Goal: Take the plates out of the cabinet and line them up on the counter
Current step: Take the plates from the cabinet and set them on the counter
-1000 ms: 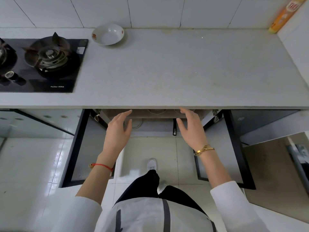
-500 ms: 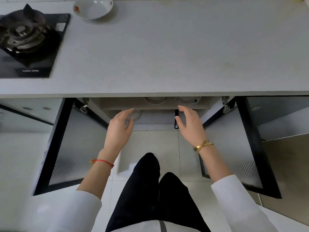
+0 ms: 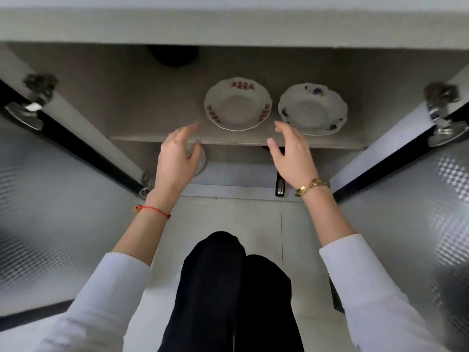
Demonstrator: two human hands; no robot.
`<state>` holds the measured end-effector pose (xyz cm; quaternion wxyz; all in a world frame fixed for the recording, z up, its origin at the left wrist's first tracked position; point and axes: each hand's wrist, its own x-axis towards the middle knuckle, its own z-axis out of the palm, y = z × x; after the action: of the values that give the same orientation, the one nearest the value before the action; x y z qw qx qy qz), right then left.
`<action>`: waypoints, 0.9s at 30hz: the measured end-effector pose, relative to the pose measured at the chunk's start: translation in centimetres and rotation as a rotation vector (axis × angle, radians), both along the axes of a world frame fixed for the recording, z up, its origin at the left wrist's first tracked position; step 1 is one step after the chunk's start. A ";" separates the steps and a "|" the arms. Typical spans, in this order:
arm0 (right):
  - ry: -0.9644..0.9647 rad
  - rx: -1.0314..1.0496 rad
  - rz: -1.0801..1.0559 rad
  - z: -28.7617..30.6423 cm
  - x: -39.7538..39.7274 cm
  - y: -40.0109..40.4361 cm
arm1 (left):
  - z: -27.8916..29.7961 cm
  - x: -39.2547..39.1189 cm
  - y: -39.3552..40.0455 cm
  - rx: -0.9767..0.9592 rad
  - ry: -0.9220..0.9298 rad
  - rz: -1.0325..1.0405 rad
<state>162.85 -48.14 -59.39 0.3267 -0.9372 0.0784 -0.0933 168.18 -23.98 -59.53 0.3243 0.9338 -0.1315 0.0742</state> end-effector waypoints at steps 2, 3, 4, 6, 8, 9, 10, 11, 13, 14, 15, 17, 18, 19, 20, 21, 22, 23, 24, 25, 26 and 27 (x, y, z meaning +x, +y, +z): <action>-0.033 -0.006 -0.003 -2.8 1.4 -0.4 | -2.8 1.3 -0.4 0.001 -0.040 0.016; -0.040 -0.005 -0.004 -4.0 2.0 -0.5 | -4.0 1.9 -0.4 0.001 -0.058 0.022; -0.044 -0.001 -0.007 -5.1 2.7 -0.6 | -4.9 2.6 -0.5 0.000 -0.079 0.025; -0.048 0.007 -0.017 -7.0 4.1 -0.8 | -6.4 4.0 -0.4 -0.008 -0.118 0.025; -0.065 0.011 -0.025 -8.2 5.7 -1.1 | -7.4 5.3 -0.3 -0.016 -0.160 0.023; -0.082 0.014 -0.026 -8.4 6.5 -1.2 | -7.7 6.0 -0.4 -0.019 -0.172 0.026; -0.108 0.012 -0.027 -8.6 7.3 -1.3 | -8.0 6.6 -0.5 -0.023 -0.177 0.034; -0.133 0.009 -0.033 -8.7 8.2 -1.4 | -8.1 7.4 -0.7 -0.025 -0.172 0.041; -0.155 0.005 -0.061 -8.8 9.8 -1.7 | -8.4 8.9 -1.3 -0.027 -0.128 0.051; -0.150 0.002 -0.079 -8.7 10.6 -1.8 | -8.4 9.7 -1.8 -0.028 -0.095 0.056; -0.133 0.003 -0.095 -8.7 11.2 -1.9 | -8.5 10.5 -2.2 -0.033 -0.058 0.063; -0.071 0.013 -0.107 -8.5 12.3 -2.0 | -8.5 11.7 -3.2 -0.057 0.007 0.072; -0.039 0.012 -0.105 -8.4 12.6 -2.1 | -8.6 12.3 -3.7 -0.058 0.031 0.072; -0.012 0.006 -0.103 -8.2 13.0 -2.1 | -8.5 12.7 -4.2 -0.043 0.049 0.066; 0.013 0.001 -0.103 -8.1 13.3 -2.2 | -8.5 13.2 -4.7 -0.020 0.065 0.058; 0.040 -0.001 -0.106 -8.0 13.5 -2.2 | -8.4 13.7 -5.1 -0.005 0.079 0.055; 0.065 -0.001 -0.112 -8.0 13.8 -2.2 | -8.4 14.0 -5.5 -0.006 0.095 0.055; 0.086 0.002 -0.121 -7.9 14.0 -2.2 | -8.4 14.3 -5.7 -0.013 0.109 0.054; 0.102 0.007 -0.129 -7.8 14.2 -2.1 | -8.5 14.5 -5.8 -0.016 0.121 0.051; 0.111 0.012 -0.132 -7.7 14.3 -2.0 | -8.5 14.6 -5.9 -0.014 0.134 0.045; 0.118 0.016 -0.133 -7.6 14.3 -2.0 | -8.6 14.6 -5.9 -0.012 0.148 0.038; 0.122 0.022 -0.133 -7.5 14.3 -1.9 | -8.5 14.5 -5.9 -0.010 0.161 0.030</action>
<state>177.12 -50.05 -66.90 0.3247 -0.9302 0.1614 -0.0569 182.71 -29.90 -68.07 0.3373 0.9370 -0.0905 0.0045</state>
